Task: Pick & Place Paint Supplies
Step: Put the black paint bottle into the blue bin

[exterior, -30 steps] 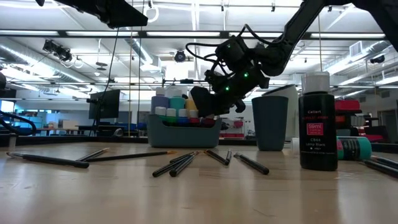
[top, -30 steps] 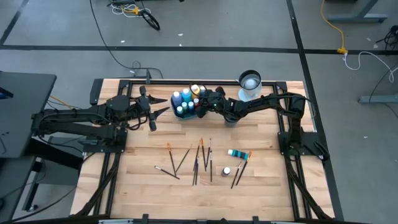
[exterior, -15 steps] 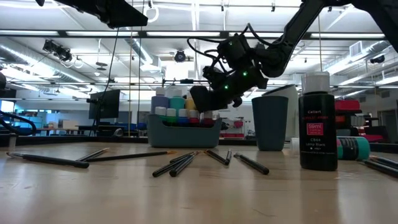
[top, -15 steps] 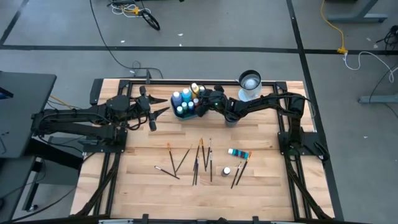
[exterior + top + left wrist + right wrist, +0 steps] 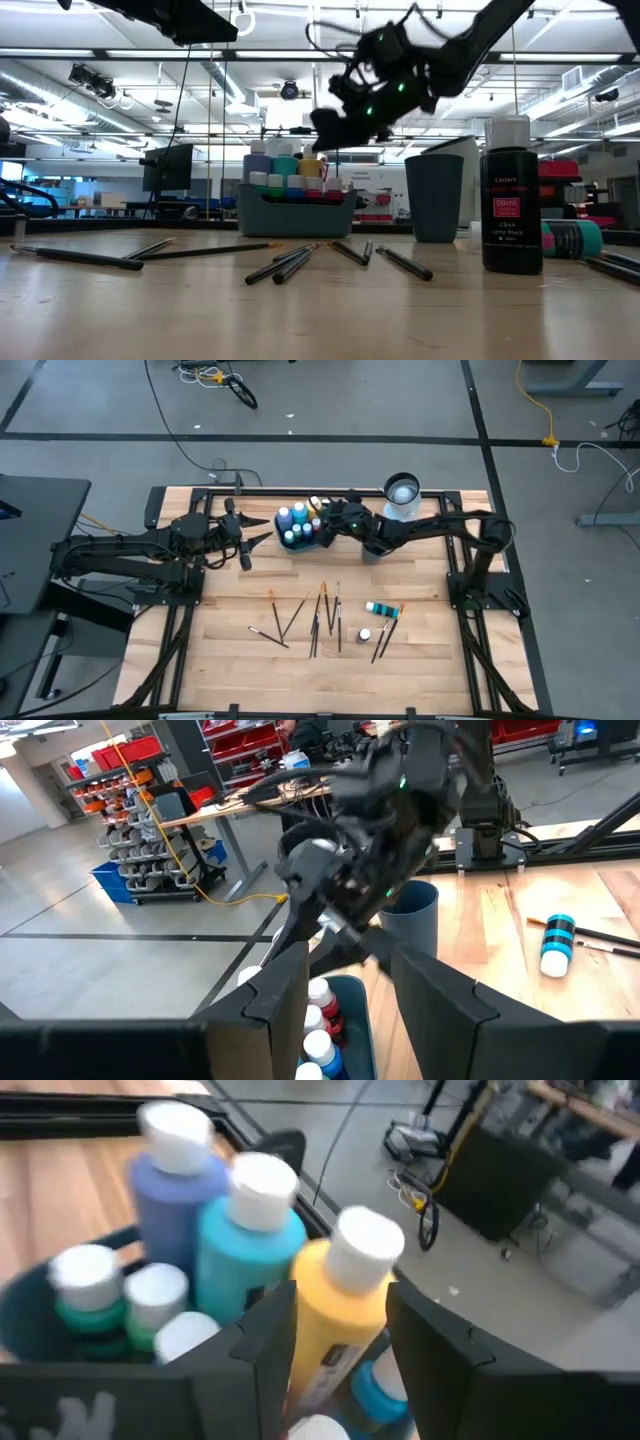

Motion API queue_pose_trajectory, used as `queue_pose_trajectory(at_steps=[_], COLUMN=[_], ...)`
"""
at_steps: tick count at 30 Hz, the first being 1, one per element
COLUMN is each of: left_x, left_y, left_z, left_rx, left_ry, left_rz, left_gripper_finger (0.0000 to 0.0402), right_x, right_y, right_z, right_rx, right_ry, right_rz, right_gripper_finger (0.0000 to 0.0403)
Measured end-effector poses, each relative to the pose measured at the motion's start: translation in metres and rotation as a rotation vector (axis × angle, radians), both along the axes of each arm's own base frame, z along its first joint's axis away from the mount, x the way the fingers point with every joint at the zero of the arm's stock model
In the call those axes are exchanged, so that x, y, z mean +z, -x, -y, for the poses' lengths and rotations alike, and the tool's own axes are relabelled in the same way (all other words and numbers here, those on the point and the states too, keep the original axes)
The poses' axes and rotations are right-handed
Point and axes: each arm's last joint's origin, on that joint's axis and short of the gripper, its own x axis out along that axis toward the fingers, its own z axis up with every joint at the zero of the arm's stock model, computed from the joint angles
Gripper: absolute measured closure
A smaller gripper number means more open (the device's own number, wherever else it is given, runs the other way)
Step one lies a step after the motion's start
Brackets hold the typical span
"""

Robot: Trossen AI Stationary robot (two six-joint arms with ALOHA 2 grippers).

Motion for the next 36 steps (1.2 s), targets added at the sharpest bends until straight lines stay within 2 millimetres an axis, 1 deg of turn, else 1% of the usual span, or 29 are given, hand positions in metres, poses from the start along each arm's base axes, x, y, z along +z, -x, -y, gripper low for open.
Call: queue_pose_trajectory(at_steps=[3,7,11,14,18,20,21,23,25,28,34,36], left_x=[0.000,0.000,0.000,0.000,0.000,0.000,0.000,0.000,0.000,-0.001,-0.001,-0.001], left_y=[0.000,0.000,0.000,0.000,0.000,0.000,0.000,0.000,0.000,0.000,0.000,0.000], left_z=[0.000,0.000,0.000,0.000,0.000,0.000,0.000,0.000,0.000,0.000,0.000,0.000], left_rx=[0.000,0.006,0.013,0.013,0.018,0.021,0.021,0.021,0.022,0.026,0.028,0.027], left_ry=[0.001,0.049,0.097,0.100,0.135,0.151,0.152,0.153,0.165,0.182,0.197,0.208], left_rz=[-0.001,0.019,0.038,0.040,0.055,0.061,0.062,0.062,0.067,0.071,0.076,0.073], left_gripper_finger=[0.0248,0.0248,0.0248,0.0248,0.0248,0.0248,0.0248,0.0248,0.0248,0.0248,0.0248,0.0248], right_x=[0.024,0.060,0.098,0.124,0.150,0.157,0.159,0.156,0.150,0.140,0.116,0.109], right_y=[0.007,0.019,0.041,0.059,0.076,0.082,0.084,0.086,0.086,0.084,0.087,0.087], right_z=[-0.016,-0.044,-0.075,-0.093,-0.105,-0.108,-0.109,-0.111,-0.115,-0.125,-0.154,-0.168], right_rx=[0.055,0.138,0.249,0.328,0.388,0.420,0.450,0.542,0.637,0.715,0.816,0.894], right_ry=[0.040,0.059,0.098,0.130,0.139,0.141,0.137,0.098,0.009,-0.089,-0.195,-0.233], right_rz=[-0.020,0.009,0.030,0.082,0.207,0.239,0.243,0.216,0.182,0.128,-0.075,-0.079], right_gripper_finger=[0.0250,0.0257,0.0259,0.0259,0.0259,0.0259,0.0259,0.0259,0.0259,0.0254,0.0220,0.0209])
